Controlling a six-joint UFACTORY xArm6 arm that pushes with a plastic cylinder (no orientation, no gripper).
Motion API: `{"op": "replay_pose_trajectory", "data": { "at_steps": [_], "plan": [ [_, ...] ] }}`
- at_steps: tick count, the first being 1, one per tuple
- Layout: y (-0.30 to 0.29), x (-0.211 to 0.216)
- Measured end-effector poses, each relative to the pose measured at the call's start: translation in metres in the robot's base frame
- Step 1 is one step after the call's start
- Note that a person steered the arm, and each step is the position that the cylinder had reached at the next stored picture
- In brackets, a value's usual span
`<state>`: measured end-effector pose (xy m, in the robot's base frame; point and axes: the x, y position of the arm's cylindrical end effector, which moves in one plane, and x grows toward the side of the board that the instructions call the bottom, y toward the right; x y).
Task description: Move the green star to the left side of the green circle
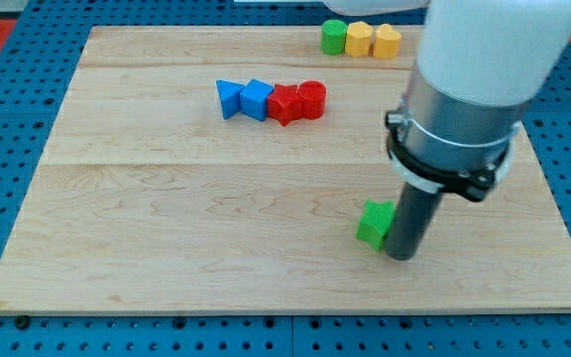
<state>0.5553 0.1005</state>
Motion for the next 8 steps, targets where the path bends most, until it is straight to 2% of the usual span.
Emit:
{"op": "replay_pose_trajectory", "data": {
  "at_steps": [1, 2, 4, 5, 6, 8],
  "plan": [
    [-0.038, -0.016],
    [-0.054, -0.051],
    [0.049, -0.106],
    [0.05, -0.114],
    [0.007, -0.121],
    [-0.18, -0.116]
  ]
}}
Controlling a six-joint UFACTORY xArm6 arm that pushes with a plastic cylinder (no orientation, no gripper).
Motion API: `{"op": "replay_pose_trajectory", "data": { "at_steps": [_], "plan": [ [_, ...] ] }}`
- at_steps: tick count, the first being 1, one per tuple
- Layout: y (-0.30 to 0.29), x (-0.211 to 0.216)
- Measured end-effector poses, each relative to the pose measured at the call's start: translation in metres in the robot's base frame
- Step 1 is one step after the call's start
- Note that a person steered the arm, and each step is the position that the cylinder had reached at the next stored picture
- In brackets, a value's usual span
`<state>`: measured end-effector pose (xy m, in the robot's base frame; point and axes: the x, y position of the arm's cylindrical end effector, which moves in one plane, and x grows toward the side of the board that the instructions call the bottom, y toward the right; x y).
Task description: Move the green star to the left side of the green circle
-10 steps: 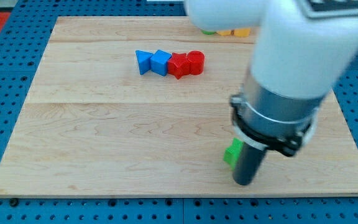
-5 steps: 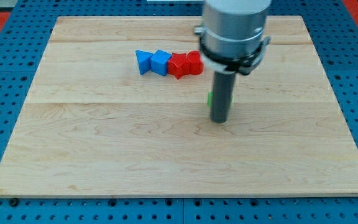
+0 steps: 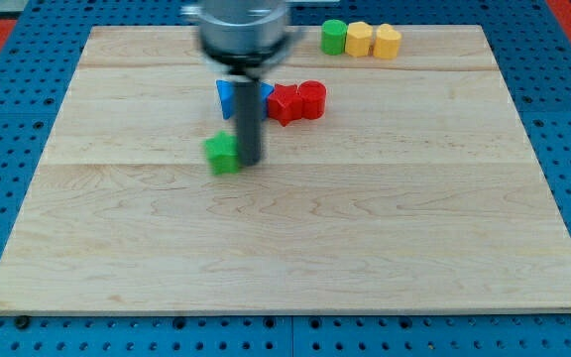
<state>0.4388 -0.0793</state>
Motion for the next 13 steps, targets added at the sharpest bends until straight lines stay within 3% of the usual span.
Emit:
{"op": "replay_pose_trajectory", "data": {
  "at_steps": [1, 2, 3, 4, 6, 8, 9, 10, 13],
  "plan": [
    [-0.037, 0.036],
    [-0.081, 0.01],
    [-0.055, -0.017],
    [-0.082, 0.021],
    [0.063, 0.035],
    [-0.042, -0.018],
    [-0.111, -0.025],
    [-0.136, -0.033],
    [-0.13, -0.143]
  ]
}}
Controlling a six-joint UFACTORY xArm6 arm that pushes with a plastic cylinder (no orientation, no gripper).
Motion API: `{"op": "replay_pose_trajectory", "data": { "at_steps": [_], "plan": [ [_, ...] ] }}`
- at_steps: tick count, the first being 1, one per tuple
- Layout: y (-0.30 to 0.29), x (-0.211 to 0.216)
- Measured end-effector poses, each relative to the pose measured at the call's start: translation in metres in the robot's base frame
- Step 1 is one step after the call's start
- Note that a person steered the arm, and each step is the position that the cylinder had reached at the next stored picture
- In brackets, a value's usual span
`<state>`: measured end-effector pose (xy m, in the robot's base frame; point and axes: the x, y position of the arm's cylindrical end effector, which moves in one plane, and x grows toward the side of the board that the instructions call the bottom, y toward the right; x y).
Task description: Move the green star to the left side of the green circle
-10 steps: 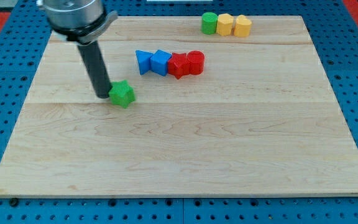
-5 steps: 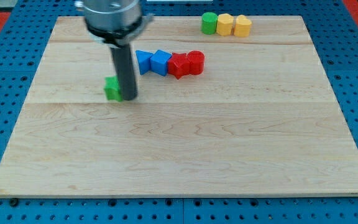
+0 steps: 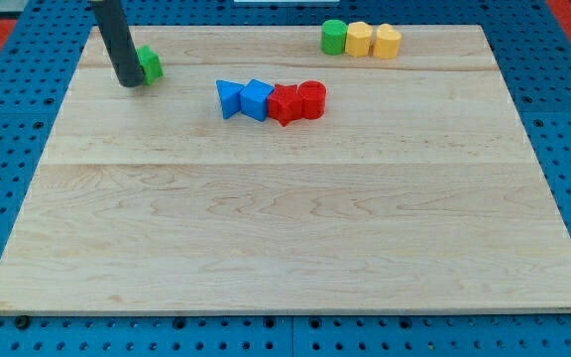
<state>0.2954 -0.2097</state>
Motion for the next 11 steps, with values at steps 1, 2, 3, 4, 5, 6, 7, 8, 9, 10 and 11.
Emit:
{"op": "replay_pose_trajectory", "data": {
  "at_steps": [1, 2, 3, 4, 5, 6, 7, 8, 9, 10, 11],
  "plan": [
    [-0.004, -0.028],
    [-0.012, -0.04],
    [-0.015, -0.051],
    [0.016, -0.064],
    [0.069, -0.068],
    [0.106, -0.076],
    [0.109, -0.093],
    [0.122, -0.097],
    [0.14, -0.097],
    [0.155, -0.097],
    [0.168, -0.097]
  ]
}}
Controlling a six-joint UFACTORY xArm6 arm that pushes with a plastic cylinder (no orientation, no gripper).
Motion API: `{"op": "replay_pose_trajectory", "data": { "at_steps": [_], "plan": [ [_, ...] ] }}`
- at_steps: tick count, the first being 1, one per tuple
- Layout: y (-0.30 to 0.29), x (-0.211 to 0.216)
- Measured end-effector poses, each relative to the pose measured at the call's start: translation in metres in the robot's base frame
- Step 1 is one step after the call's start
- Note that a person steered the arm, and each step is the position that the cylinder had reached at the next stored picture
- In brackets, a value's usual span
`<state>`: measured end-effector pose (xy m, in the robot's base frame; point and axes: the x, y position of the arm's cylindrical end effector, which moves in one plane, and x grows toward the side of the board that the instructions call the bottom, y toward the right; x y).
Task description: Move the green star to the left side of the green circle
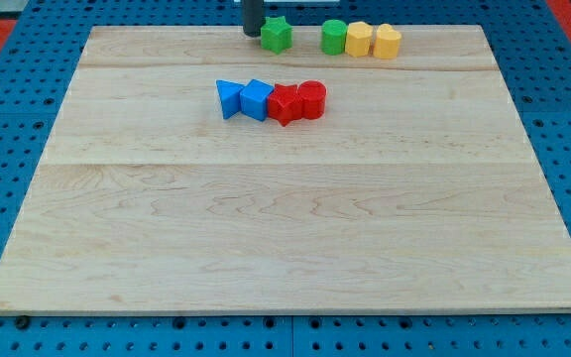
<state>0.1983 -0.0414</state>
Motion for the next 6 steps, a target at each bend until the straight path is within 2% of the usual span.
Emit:
{"op": "replay_pose_trajectory", "data": {
  "at_steps": [2, 6],
  "plan": [
    [0.023, 0.0],
    [0.027, 0.003]
  ]
}}
